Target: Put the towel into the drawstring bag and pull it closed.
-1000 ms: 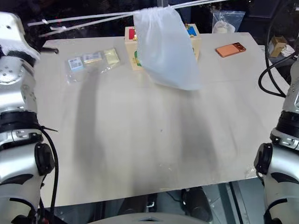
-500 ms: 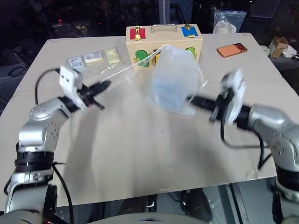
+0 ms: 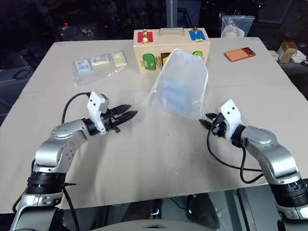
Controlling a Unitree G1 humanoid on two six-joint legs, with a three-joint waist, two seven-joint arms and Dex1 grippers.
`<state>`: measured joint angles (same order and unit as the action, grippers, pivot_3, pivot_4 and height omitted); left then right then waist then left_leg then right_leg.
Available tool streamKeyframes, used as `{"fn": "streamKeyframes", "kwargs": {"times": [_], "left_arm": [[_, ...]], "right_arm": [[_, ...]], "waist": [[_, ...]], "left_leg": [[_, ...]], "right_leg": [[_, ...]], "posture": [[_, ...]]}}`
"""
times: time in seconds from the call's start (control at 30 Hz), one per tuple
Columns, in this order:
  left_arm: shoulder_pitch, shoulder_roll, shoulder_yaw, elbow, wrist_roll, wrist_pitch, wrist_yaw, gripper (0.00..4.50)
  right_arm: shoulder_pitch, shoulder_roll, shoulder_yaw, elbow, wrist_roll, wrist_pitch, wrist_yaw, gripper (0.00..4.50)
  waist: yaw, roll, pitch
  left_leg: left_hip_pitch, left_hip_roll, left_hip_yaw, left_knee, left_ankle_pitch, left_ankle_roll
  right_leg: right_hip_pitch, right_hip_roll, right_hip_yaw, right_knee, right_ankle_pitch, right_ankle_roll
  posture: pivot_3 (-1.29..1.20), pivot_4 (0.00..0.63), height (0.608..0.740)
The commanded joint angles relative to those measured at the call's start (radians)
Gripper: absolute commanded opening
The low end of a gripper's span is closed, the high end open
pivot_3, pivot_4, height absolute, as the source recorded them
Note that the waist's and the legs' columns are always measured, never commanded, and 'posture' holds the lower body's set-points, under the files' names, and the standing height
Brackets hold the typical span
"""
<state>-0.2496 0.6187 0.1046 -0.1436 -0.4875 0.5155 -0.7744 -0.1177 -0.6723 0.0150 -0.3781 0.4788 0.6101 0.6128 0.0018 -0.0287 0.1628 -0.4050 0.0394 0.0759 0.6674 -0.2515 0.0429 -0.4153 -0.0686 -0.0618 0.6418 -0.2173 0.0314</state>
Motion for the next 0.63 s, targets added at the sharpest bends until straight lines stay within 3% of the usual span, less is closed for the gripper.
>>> {"fn": "streamKeyframes", "kwargs": {"times": [0.03, 0.43, 0.63], "left_arm": [[0.044, 0.028, 0.073, -0.079, -0.058, 0.038, -0.011, 3.99], [0.131, -0.017, 0.211, -0.219, -0.144, 0.08, 0.113, 3.99], [0.119, -0.066, 0.24, -0.238, -0.128, 0.043, 0.206, 3.99]], "right_arm": [[0.086, -0.012, -0.115, -0.115, 0.061, -0.036, 0.046, 3.72], [0.258, 0.044, -0.346, -0.25, 0.048, -0.114, -0.043, 3.72], [0.275, 0.075, -0.378, -0.262, 0.037, -0.159, -0.064, 3.72]], "waist": [[0.0, 0.001, 0.0], [0.014, 0.001, 0.0], [0.013, 0.001, 0.0]], "left_leg": [[-0.001, 0.0, 0.0, 0.0, -0.001, 0.0], [0.004, 0.0, 0.0, 0.002, -0.005, 0.008], [0.004, -0.001, 0.001, 0.001, -0.005, 0.008]], "right_leg": [[0.0, 0.0, -0.001, -0.001, 0.0, 0.0], [0.004, -0.002, 0.002, 0.0, -0.002, -0.005], [0.003, -0.001, 0.004, 0.0, -0.002, -0.005]], "posture": [[0.0, 0.15, 0.74], [0.0, 0.15, 0.74], [0.0, 0.15, 0.74]]}}
